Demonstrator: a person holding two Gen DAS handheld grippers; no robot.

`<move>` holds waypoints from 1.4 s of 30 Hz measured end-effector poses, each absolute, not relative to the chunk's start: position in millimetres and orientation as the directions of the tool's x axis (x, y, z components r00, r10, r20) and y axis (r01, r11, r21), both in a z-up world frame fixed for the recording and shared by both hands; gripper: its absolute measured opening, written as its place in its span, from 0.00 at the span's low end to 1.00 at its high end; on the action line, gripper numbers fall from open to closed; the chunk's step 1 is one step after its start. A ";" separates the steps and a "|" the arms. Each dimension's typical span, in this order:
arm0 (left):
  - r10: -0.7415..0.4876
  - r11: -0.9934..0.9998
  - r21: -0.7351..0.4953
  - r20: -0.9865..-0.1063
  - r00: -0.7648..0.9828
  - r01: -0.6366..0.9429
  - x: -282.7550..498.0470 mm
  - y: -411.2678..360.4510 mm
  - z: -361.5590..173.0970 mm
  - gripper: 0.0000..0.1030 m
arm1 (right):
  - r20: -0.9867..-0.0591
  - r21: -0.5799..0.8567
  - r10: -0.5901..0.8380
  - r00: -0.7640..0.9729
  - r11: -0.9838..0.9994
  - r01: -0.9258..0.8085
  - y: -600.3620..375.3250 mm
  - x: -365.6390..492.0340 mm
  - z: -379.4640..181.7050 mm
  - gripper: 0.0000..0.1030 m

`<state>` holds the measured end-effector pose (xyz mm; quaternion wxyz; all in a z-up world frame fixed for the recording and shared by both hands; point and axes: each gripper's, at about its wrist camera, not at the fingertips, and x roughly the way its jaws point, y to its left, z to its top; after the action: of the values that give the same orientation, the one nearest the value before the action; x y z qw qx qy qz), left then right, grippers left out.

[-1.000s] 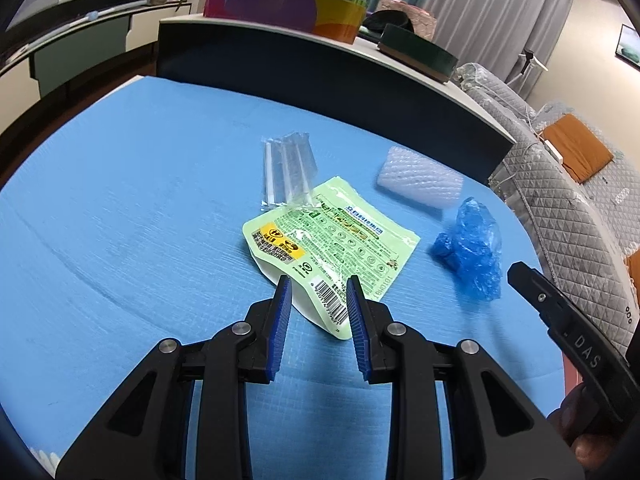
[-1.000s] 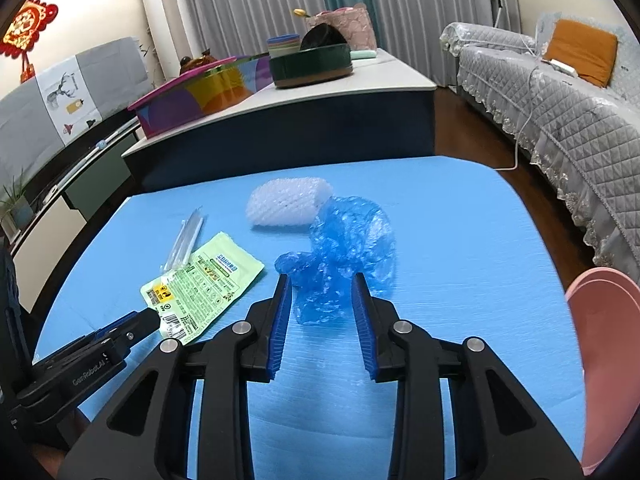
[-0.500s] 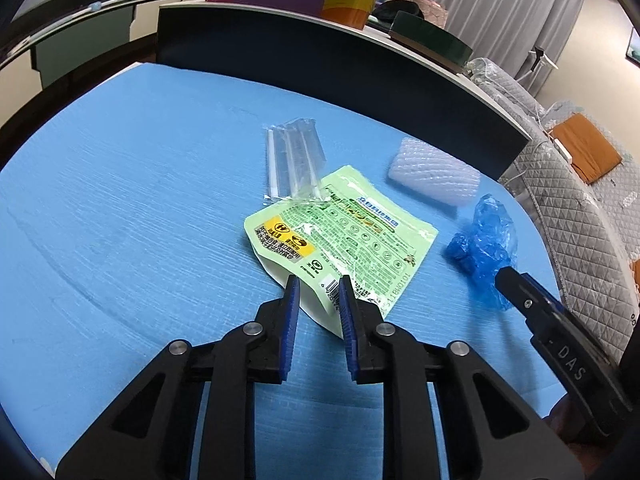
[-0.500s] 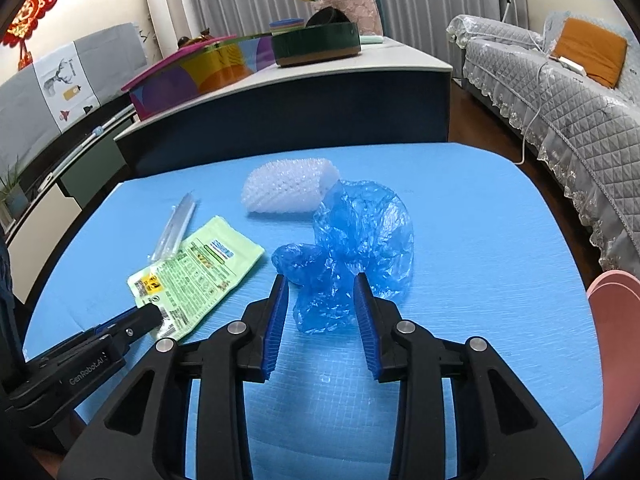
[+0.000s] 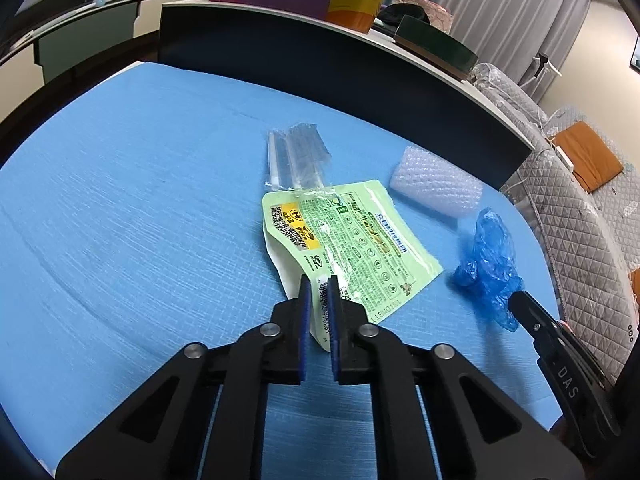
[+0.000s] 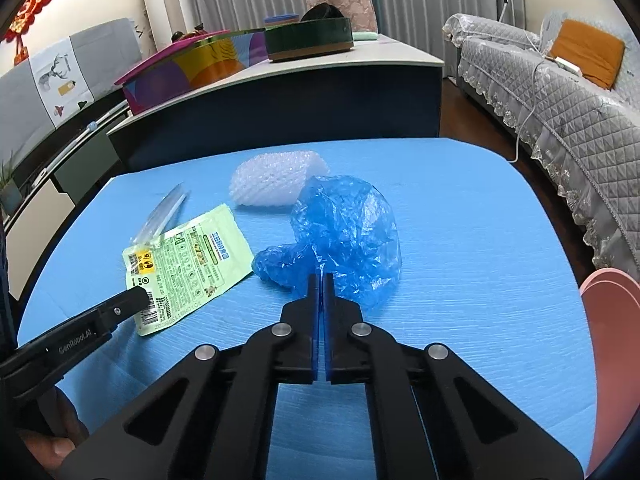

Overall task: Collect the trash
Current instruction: 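Move both open tools back toward the blue bag and green packet, then grasp the green packet with left tool while right tool grasps the blue bag, then carry the green packet with left tool while right tool carries blue bag to basin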

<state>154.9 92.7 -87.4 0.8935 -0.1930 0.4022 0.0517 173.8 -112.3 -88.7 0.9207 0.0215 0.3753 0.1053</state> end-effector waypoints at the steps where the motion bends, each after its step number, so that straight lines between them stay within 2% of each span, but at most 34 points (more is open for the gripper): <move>1: -0.061 0.922 -0.301 -0.735 0.675 -0.245 153.8 91.6 -85.2 0.05 | -0.683 0.116 0.208 0.700 0.977 -0.177 -113.5 172.6 -86.8 0.02; 12: -0.067 0.937 -0.293 -0.685 0.726 -0.191 138.1 82.3 -60.6 0.00 | -0.651 0.101 0.187 0.736 0.982 -0.161 -126.5 149.1 -64.6 0.01; 42: -0.123 0.981 -0.193 -0.584 0.803 0.010 83.2 12.0 -6.5 0.00 | -0.552 0.071 0.082 0.830 0.996 -0.051 -210.4 60.2 6.2 0.01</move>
<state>83.2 12.0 -6.5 0.9451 -0.0906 0.3121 -0.0351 60.2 -210.4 6.2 0.9561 0.0265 0.2899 0.0347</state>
